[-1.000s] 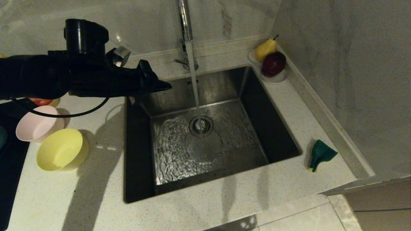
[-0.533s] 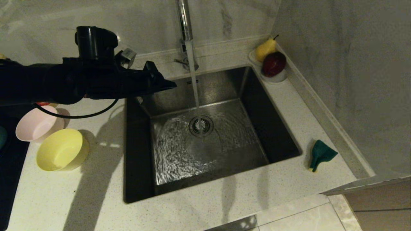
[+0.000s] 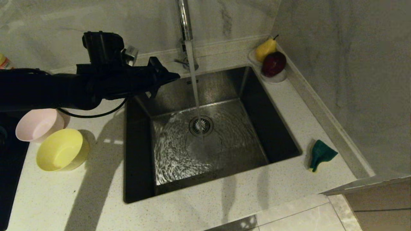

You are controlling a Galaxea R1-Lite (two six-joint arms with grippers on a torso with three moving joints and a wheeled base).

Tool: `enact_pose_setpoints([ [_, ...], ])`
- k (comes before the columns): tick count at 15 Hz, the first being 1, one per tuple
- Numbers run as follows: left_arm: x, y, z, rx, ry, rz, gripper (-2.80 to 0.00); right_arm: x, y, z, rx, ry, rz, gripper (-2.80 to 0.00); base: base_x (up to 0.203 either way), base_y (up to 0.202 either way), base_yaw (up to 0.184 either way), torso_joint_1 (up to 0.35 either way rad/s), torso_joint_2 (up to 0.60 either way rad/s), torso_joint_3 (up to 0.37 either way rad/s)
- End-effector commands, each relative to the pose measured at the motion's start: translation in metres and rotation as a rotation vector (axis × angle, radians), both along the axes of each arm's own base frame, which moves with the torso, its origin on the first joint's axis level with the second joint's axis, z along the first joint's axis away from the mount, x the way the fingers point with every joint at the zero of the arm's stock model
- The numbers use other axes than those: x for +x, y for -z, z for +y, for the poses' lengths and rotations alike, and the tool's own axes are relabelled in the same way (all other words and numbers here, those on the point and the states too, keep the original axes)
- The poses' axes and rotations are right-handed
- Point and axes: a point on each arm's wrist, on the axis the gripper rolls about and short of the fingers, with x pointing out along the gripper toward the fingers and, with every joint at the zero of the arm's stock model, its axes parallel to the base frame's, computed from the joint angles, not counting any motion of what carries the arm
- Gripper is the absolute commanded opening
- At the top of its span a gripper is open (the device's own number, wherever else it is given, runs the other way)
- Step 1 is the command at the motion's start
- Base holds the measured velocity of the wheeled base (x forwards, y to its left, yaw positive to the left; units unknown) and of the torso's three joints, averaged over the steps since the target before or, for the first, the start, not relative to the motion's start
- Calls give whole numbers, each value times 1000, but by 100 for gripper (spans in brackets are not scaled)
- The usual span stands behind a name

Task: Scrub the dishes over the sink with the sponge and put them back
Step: Turn off the faucet

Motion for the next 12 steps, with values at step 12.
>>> enact_pose_setpoints([
  [12,28,-6,-5,-86,-65,-93,-280,0,0,0,-1,0,1,-280,0,0,0,0,0,0],
])
